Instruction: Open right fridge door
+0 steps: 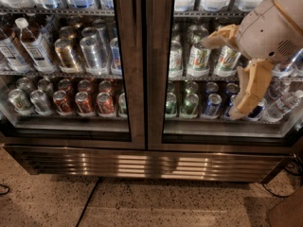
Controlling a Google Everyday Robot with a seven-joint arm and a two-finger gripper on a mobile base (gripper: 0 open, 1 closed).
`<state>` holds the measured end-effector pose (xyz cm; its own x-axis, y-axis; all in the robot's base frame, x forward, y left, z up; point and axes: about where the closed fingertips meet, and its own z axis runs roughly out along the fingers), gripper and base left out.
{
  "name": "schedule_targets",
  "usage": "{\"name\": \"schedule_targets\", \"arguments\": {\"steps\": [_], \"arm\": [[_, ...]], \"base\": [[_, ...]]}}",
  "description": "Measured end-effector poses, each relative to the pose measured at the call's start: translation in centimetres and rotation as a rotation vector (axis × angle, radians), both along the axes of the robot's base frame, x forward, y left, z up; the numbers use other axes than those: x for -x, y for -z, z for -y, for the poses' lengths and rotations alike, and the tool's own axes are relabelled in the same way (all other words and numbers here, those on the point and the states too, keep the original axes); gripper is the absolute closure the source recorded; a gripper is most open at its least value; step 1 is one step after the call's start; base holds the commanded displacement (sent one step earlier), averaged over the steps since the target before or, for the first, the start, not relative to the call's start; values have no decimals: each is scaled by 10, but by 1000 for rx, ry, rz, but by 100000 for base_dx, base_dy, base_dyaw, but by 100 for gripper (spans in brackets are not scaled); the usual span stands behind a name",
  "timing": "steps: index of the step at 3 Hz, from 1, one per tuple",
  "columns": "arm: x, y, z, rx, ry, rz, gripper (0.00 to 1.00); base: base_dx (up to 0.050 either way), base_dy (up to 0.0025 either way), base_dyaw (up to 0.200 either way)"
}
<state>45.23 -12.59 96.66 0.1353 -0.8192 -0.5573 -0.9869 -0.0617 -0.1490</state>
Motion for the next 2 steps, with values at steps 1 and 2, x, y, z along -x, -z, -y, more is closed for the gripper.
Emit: {"name": "schedule_targets", "arguments": {"steps": [1,2], "arm": [[6,1,-28,34,-72,6,0],[12,4,-51,71,-130,11,0]], "base": [[0,0,0],[0,0,0]]}}
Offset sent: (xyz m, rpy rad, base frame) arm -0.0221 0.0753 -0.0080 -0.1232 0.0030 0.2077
